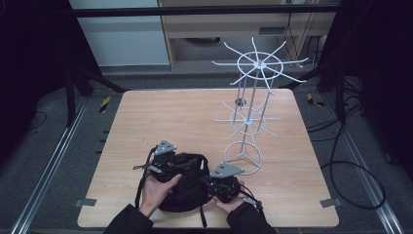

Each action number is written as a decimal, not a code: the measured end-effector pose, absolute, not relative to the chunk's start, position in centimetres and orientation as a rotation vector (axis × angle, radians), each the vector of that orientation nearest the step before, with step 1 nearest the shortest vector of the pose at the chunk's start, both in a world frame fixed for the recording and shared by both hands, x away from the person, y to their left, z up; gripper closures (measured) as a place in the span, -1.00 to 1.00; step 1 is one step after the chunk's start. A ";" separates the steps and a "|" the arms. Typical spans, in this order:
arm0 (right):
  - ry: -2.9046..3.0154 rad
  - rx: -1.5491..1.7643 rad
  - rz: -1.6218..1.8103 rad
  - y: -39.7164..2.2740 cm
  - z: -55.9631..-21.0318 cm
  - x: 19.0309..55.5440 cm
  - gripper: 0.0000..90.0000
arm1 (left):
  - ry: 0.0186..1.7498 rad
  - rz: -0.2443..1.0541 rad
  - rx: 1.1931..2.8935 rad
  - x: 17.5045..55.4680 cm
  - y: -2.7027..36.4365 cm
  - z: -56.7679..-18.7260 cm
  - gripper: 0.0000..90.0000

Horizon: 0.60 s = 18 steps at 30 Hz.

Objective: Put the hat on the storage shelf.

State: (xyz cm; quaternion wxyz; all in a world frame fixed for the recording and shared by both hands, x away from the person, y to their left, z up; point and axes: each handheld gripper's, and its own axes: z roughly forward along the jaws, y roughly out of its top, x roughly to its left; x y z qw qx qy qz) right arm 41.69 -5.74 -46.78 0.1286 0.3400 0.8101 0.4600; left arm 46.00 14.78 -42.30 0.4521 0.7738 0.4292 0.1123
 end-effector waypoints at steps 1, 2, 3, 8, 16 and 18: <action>2.356 0.989 1.338 -5.7 -46.8 41.7 0.85 | 1.060 0.277 1.911 46.0 14.8 -42.3 0.03; 2.356 0.985 1.336 -5.7 -46.8 41.7 0.85 | 1.060 0.270 1.917 46.2 14.3 -42.5 0.03; 2.356 0.985 1.336 -5.7 -46.8 41.7 0.85 | 1.060 0.270 1.917 46.2 14.3 -42.5 0.03; 2.363 0.974 1.337 -5.6 -46.8 41.6 0.85 | 1.053 0.259 1.927 46.4 13.2 -42.7 0.01; 2.377 0.936 1.354 -5.3 -46.8 41.3 0.85 | 1.079 0.267 1.959 46.9 11.9 -43.2 0.06; 2.380 0.931 1.352 -5.3 -46.7 41.3 0.85 | 1.093 0.269 1.970 47.0 11.6 -43.5 0.11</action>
